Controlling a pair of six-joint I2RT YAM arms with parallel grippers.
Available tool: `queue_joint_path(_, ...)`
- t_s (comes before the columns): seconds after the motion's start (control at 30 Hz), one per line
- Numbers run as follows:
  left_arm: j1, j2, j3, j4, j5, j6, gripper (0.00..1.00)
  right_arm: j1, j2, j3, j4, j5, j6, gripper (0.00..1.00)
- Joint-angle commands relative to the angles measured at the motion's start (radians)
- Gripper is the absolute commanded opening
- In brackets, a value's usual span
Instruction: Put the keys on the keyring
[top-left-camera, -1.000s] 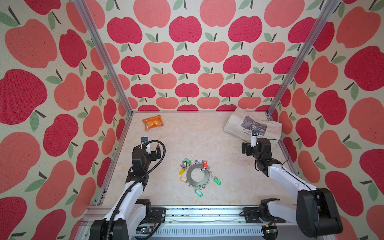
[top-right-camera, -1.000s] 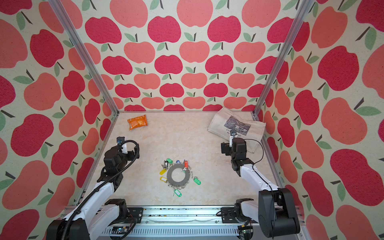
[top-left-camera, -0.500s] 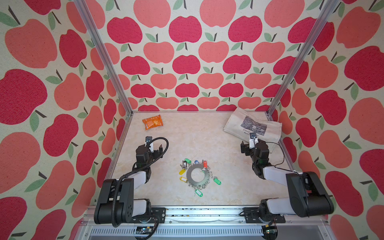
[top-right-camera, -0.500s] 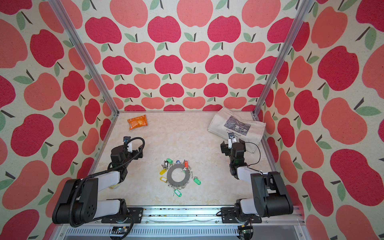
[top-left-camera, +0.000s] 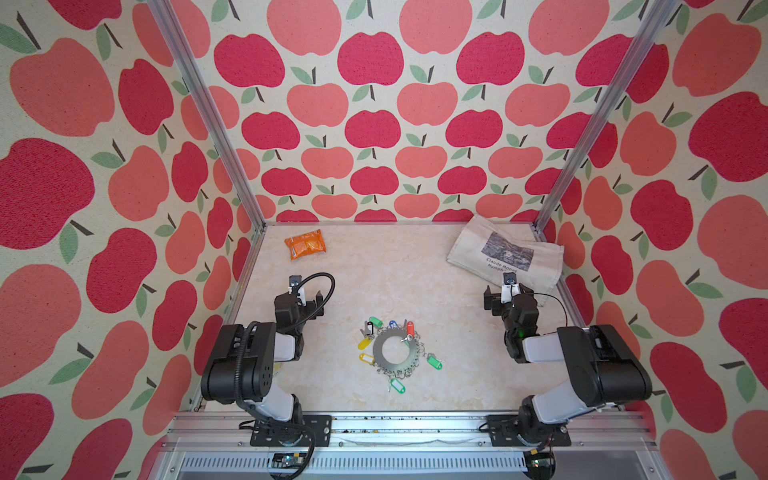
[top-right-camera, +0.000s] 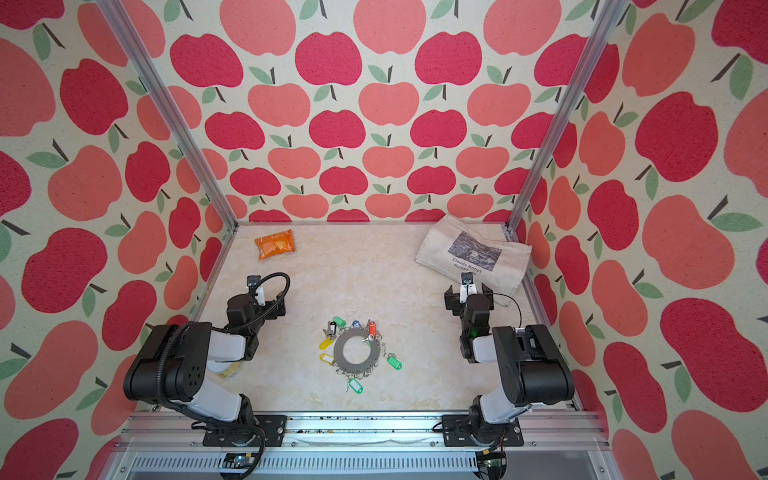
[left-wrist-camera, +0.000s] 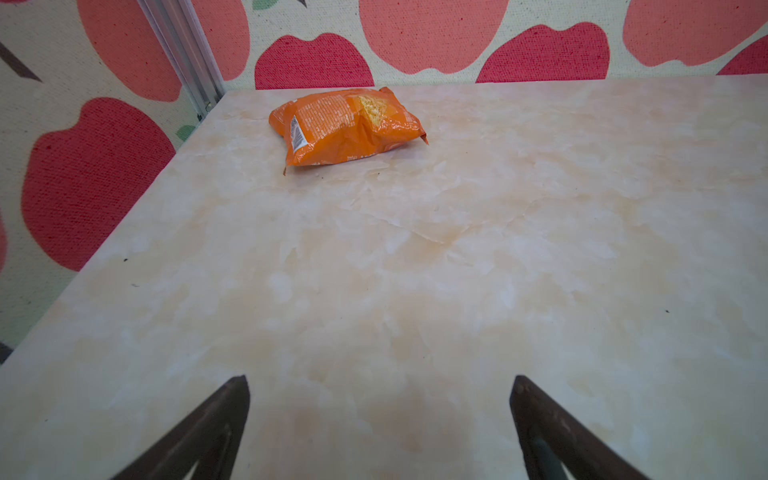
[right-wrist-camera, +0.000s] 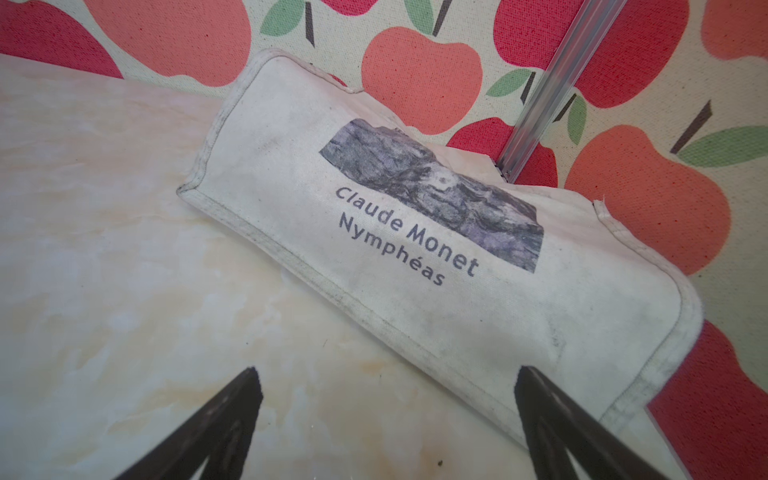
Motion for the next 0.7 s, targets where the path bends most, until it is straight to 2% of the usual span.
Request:
queue_joint_path(0.0,0.008,-0.001,0.014,0.064,-0.014,-0.018,0.99,-0.002,0.075,0.003,0.117,0.097,0.028,0.99)
queue_joint_path(0.67,0.01,0.014,0.012,0.09,-0.016,-0.019,0.99,0.005,0.072,-0.003,0.119,0.092,0.023,0.99)
